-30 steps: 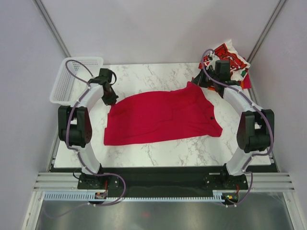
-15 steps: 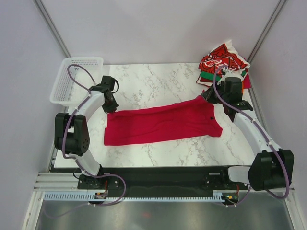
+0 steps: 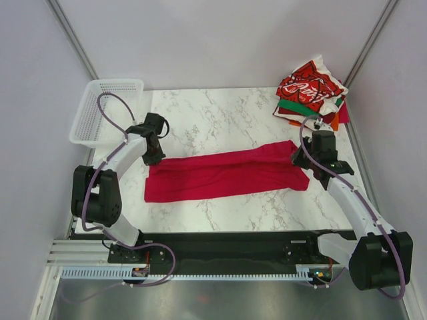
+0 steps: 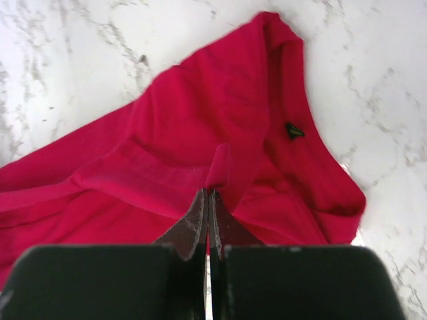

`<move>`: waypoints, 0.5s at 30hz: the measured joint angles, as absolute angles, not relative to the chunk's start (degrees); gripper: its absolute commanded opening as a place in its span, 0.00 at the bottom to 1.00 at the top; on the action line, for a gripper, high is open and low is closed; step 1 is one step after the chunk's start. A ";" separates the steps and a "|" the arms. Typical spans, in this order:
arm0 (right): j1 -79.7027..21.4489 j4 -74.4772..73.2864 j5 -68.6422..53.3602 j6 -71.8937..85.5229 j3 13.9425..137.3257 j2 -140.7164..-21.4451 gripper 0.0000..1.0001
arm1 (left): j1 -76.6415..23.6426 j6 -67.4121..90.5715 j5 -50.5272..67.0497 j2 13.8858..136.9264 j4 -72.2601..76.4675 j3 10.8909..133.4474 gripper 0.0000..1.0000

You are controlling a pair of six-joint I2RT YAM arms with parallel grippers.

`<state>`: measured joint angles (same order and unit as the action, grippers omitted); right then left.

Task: Fold and stack the t-shirts
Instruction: Fold the tshirt

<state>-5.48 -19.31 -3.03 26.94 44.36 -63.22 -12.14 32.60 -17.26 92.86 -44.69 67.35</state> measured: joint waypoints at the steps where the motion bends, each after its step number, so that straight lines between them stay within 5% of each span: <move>1: -5.48 -19.68 -1.91 27.44 43.75 -63.02 0.00 | -12.29 32.56 -17.72 92.68 -44.99 66.98 0.11; 2: -5.48 -20.08 -0.84 27.92 43.22 -62.89 0.02 | -12.43 32.56 -18.13 92.47 -45.54 66.57 0.20; 4: -5.48 -20.53 1.34 29.30 41.87 -62.67 0.22 | -12.64 32.18 -19.40 92.16 -47.79 66.02 0.51; 5: -5.48 -20.88 2.26 30.09 41.21 -62.65 0.46 | -12.67 32.18 -20.21 91.96 -48.90 65.80 0.64; 8: -5.37 -22.09 5.06 31.62 39.59 -62.65 0.88 | -12.67 32.29 -22.83 90.32 -51.88 65.06 0.73; 15: -5.26 -22.72 7.90 33.36 38.87 -61.12 0.91 | -12.75 32.32 -25.26 84.18 -54.76 66.00 0.70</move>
<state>-5.26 -22.72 7.90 33.36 38.87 -61.12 -12.75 32.32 -25.26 84.18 -54.76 66.00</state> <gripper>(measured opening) 0.922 0.708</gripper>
